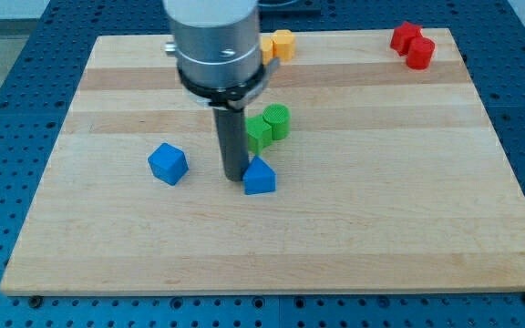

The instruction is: Move the blue triangle to the bottom right

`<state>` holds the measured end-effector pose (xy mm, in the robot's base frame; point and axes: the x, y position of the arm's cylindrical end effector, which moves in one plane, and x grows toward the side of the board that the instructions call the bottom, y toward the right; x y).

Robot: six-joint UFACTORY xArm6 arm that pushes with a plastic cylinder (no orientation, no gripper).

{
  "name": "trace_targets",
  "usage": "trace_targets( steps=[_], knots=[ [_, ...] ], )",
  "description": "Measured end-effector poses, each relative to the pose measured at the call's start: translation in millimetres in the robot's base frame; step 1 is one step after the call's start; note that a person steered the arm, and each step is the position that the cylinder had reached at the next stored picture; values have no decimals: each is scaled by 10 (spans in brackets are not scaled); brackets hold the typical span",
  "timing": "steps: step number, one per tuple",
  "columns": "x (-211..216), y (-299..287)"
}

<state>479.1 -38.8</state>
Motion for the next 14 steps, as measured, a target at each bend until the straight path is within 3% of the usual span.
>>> trace_targets(
  steps=[7,14],
  knots=[
    [944,1452],
    [595,1779]
  ],
)
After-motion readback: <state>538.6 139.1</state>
